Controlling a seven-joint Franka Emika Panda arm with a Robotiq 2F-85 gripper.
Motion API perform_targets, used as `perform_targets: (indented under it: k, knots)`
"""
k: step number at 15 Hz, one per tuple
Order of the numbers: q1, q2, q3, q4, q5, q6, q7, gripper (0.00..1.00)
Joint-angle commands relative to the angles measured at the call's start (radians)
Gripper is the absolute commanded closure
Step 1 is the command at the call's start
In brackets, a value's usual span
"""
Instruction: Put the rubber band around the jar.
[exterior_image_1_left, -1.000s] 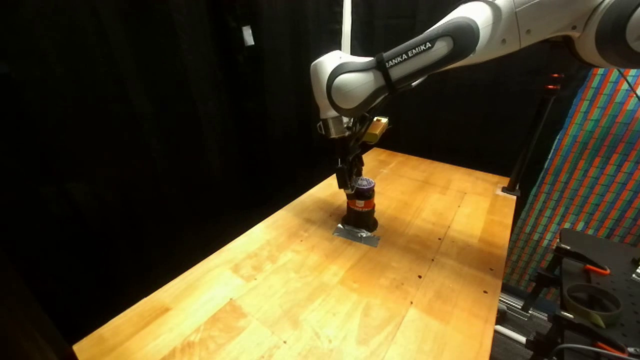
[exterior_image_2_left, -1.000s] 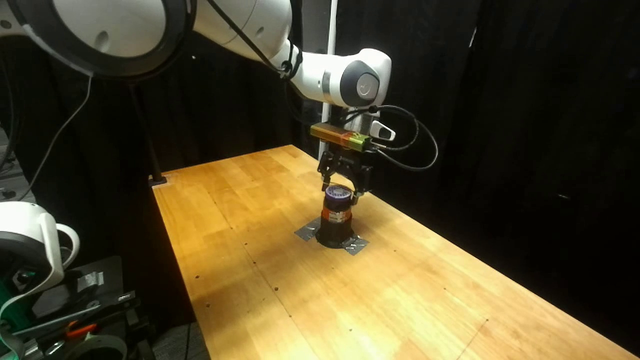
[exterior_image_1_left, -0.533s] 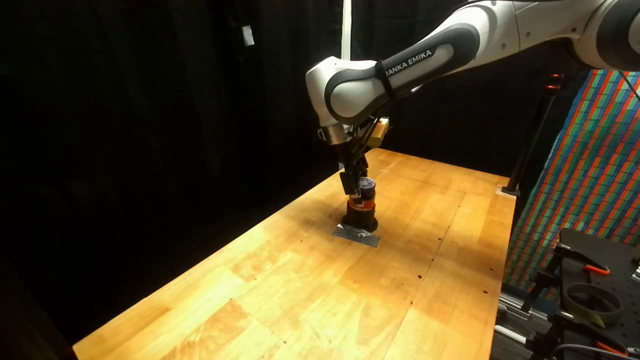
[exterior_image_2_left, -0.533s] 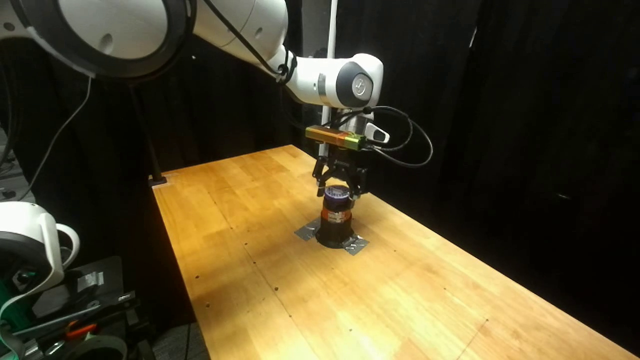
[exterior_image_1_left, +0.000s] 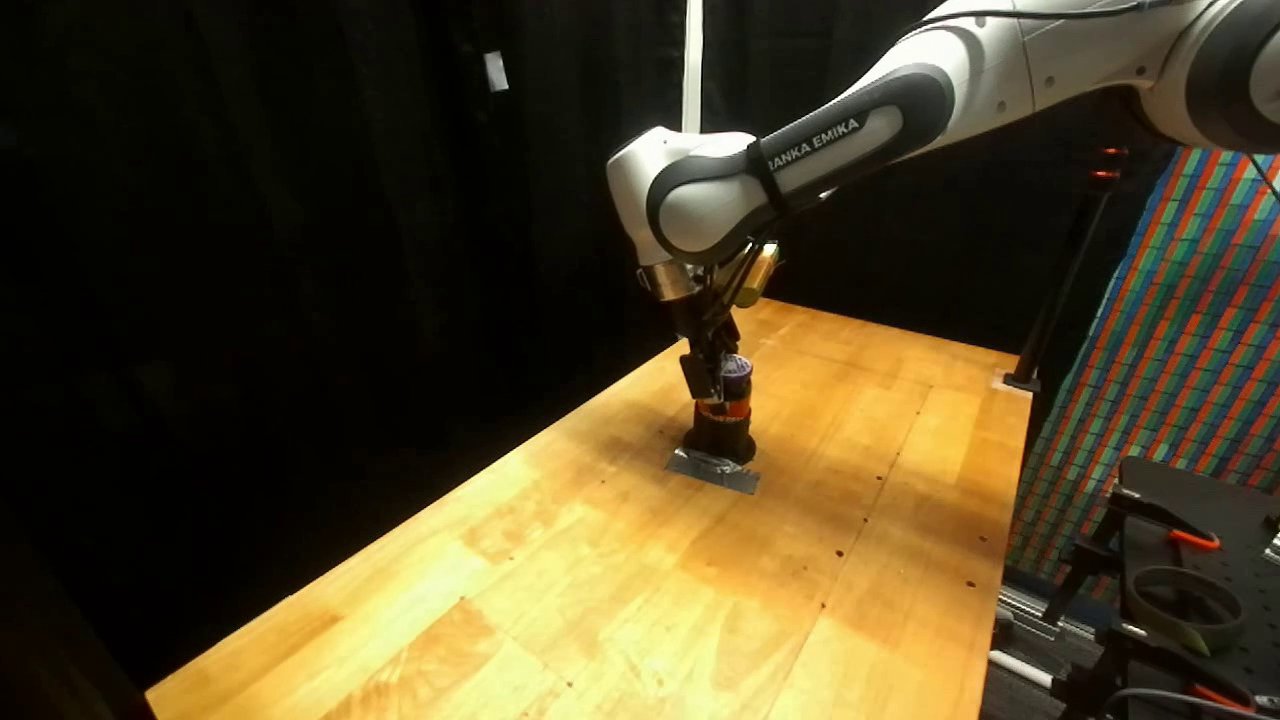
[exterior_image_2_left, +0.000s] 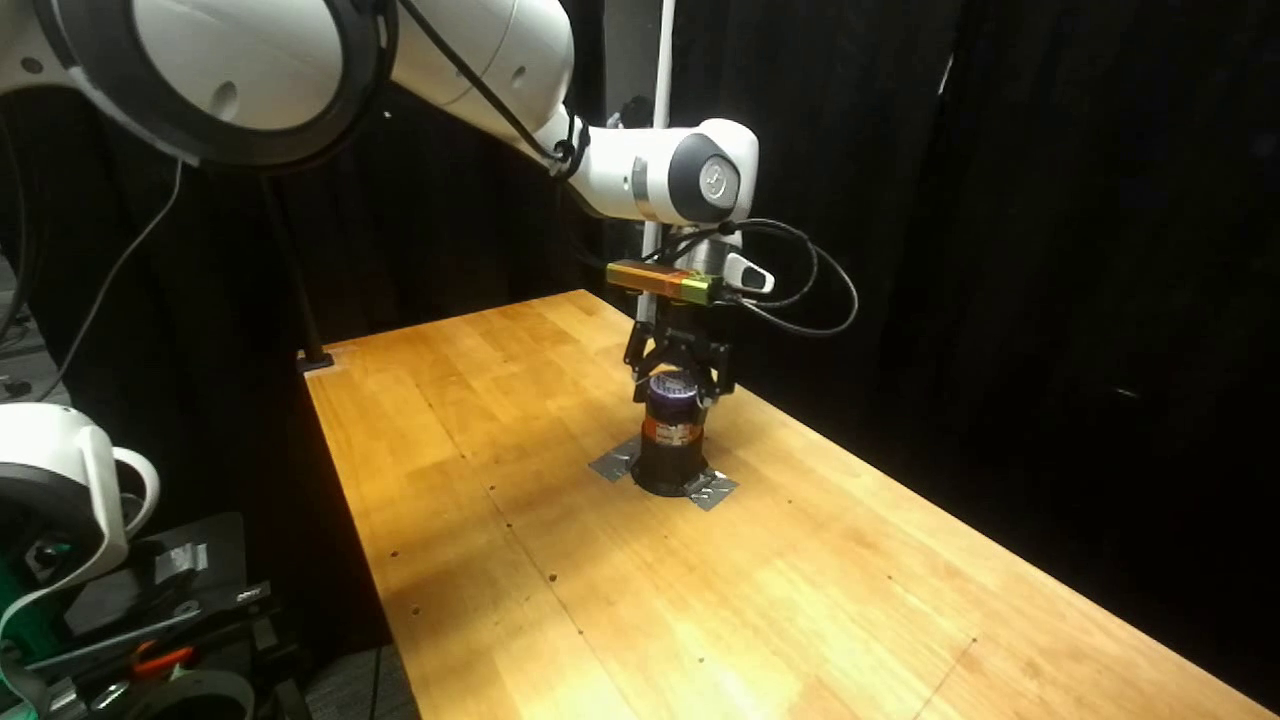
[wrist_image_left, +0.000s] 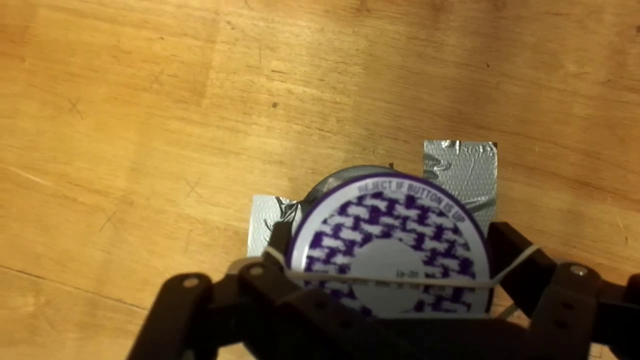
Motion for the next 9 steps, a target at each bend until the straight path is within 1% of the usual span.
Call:
perform_targets:
  k: [1,3,4,6,7,9]
  knots:
    - [0.005,0.019,-0.014,0.019,-0.007,-0.018,0.054,0.00]
    - [-0.006,-0.002,-0.009,-0.010,-0.007,-0.044,0.020,0.00]
    - [-0.014,-0.026,-0.003,-0.047,-0.008,-0.051,-0.011,0.00]
    - [-0.029,-0.088,0.006,-0.148,-0.012,-0.022,-0.059,0.00]
    - [-0.035,-0.126,0.007,-0.208,-0.014,0.006,-0.069,0.00]
    - [-0.042,-0.179,0.007,-0.292,-0.018,0.039,-0.076,0.00]
